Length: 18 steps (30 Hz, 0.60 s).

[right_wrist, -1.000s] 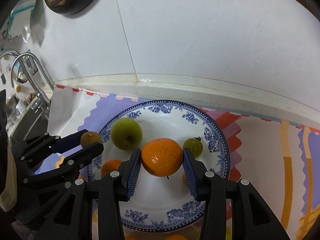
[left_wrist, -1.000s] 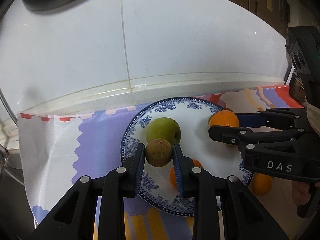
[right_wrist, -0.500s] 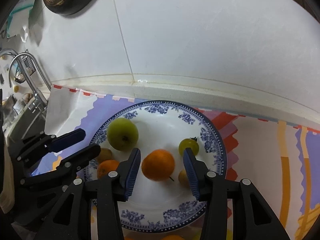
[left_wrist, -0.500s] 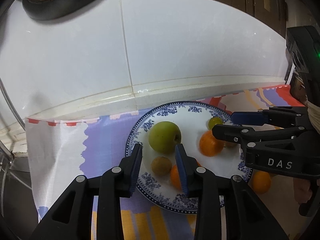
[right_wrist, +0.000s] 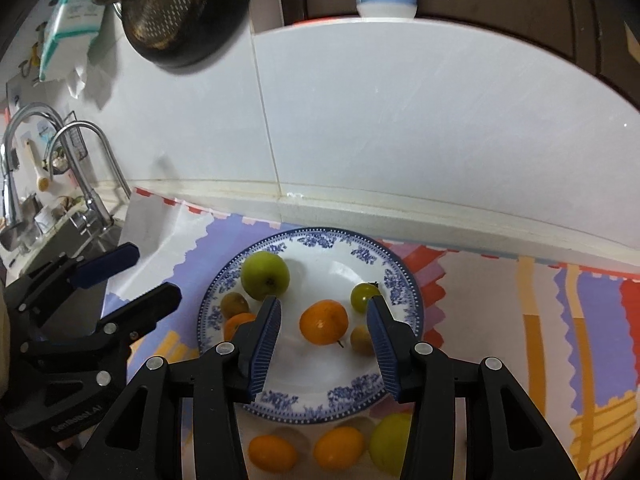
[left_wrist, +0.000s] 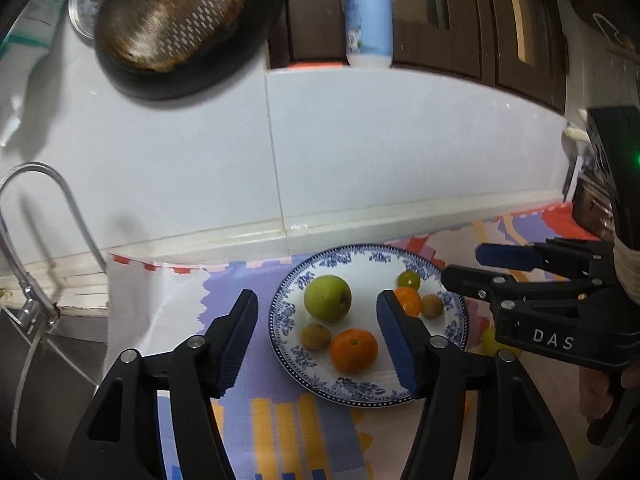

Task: Organize fruits
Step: 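Lift both grippers away from the plate back over the fruits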

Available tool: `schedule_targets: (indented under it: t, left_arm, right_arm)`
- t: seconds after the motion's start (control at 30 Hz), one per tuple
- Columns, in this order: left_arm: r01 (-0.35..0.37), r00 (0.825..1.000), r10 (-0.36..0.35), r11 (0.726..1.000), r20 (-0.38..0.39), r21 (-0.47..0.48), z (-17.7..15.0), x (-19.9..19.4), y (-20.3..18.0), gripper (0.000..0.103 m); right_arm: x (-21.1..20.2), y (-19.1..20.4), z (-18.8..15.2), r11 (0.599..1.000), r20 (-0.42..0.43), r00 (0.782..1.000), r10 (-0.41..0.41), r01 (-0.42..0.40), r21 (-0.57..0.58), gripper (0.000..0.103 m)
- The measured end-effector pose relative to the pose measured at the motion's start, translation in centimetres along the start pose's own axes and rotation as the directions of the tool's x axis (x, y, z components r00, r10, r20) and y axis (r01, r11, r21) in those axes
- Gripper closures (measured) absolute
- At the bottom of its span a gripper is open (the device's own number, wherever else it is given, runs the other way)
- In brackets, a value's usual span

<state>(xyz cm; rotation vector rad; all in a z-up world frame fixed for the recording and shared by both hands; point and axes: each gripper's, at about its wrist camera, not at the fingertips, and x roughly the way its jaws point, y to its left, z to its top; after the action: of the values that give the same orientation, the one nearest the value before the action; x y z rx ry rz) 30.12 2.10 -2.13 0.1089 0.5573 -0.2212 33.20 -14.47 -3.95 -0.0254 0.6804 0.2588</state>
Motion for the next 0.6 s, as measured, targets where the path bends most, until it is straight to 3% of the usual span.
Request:
schedule_targets:
  t: [0.1,0.2,0.6]
  left_arm:
    - [-0.020,0.999,0.020,1.000,0.034,-0.017,0.2,-1.8,-0.2,0.024]
    - [-0.034,0.998,0.035,0.999,0.057,-0.023,0.2,-3.3,-0.5,0.018]
    - [-0.042,0.996,0.046,0.998,0.081,-0.042,-1.4,-7.3,-3.0,0.006]
  right_arm:
    - [-1.7,0.0,-0.1,1.000,0.031,0.999,-0.017,0.017,0.003,0.046]
    - [-3.3,0.1,-0.3,0.999,0.059,0.997,-0.043,0.043,0.003,0.043]
    - [-9.4,-0.6,-2.2,0.994,0.142,0.984,-0.112,0.109,0.029,0.028]
